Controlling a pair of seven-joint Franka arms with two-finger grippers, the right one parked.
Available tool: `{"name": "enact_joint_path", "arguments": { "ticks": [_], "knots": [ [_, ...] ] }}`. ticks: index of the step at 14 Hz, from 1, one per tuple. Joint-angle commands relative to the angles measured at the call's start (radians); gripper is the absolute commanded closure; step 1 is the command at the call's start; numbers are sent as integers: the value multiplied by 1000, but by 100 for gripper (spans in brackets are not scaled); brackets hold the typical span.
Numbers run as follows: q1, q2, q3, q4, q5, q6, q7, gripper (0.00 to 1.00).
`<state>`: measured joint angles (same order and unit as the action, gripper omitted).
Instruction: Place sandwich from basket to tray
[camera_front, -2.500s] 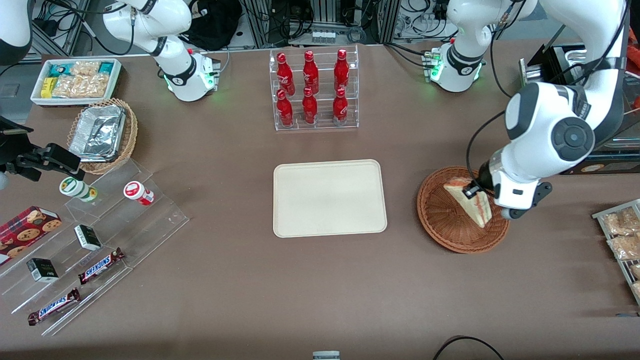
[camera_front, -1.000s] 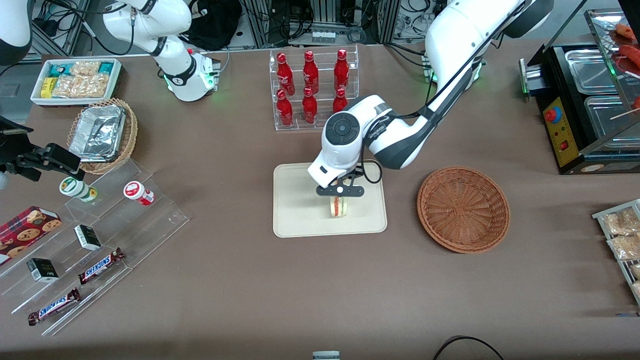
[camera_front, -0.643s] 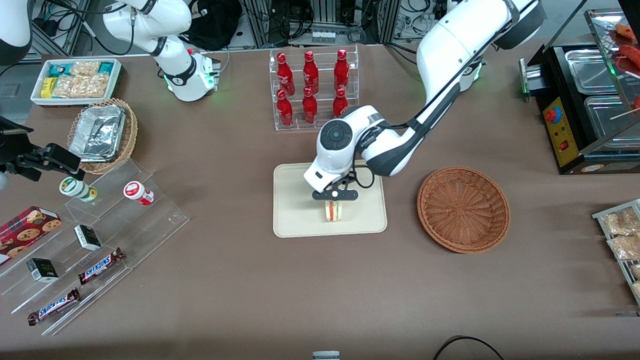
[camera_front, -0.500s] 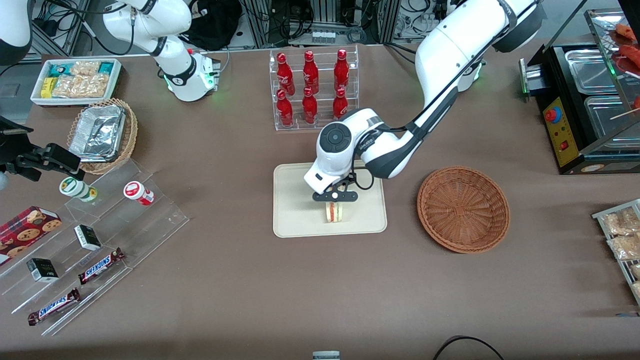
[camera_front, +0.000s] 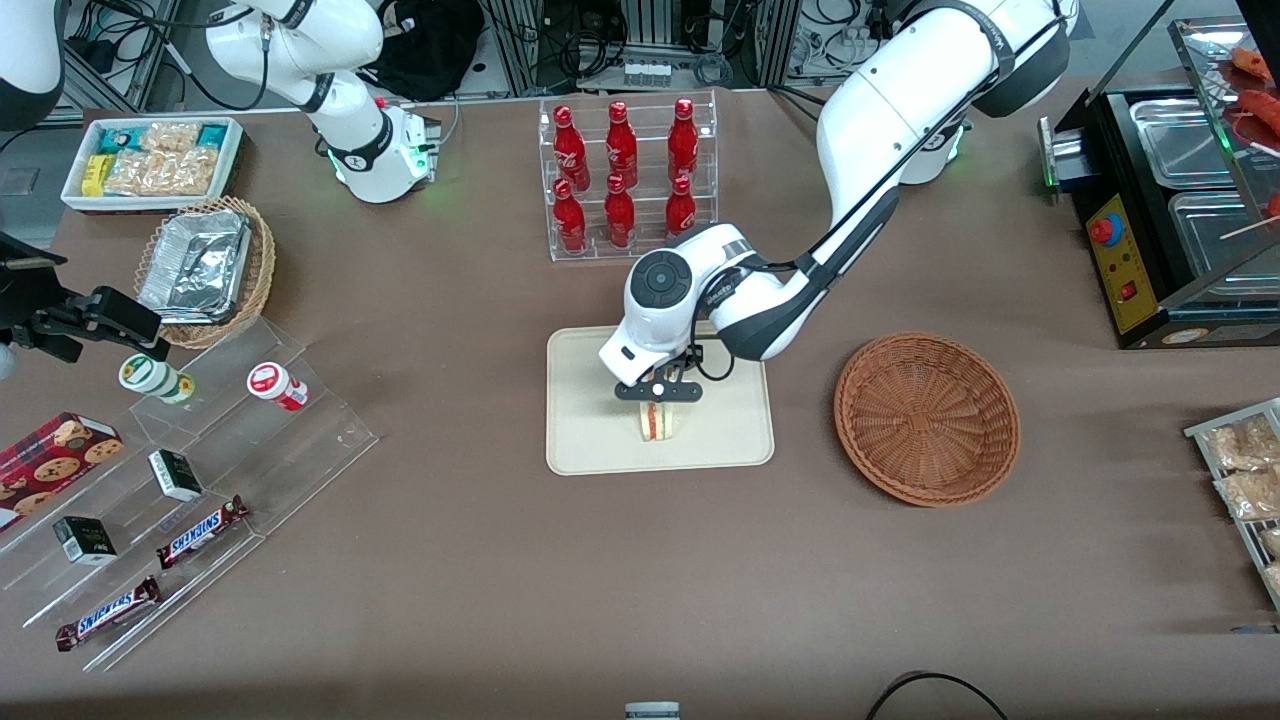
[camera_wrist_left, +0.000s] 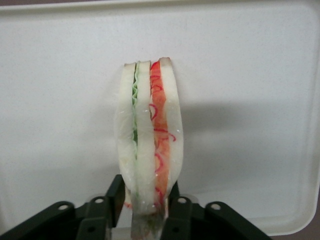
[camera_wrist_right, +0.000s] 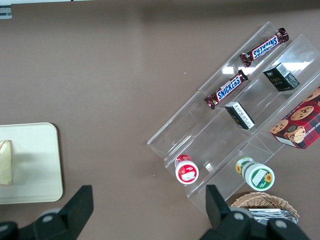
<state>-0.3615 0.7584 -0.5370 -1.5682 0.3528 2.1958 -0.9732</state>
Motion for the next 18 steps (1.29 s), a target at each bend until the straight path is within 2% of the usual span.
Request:
{"name": "enact_joint_path", "arguments": {
  "ticks": [1, 6, 9, 14, 16, 18],
  "knots": [
    [-5, -29, 9, 19, 20, -21, -25, 0],
    [-1, -223, 67, 10, -20, -198, -80, 0],
    [-2, -335, 149, 11, -138, -246, -84, 0],
    [-2, -461, 238, 17, -166, -413, -78, 0],
    [-2, -484, 270, 20, -173, -458, -24, 0],
    [-2, -523, 336, 23, -248, -511, 78, 0]
  ]
}}
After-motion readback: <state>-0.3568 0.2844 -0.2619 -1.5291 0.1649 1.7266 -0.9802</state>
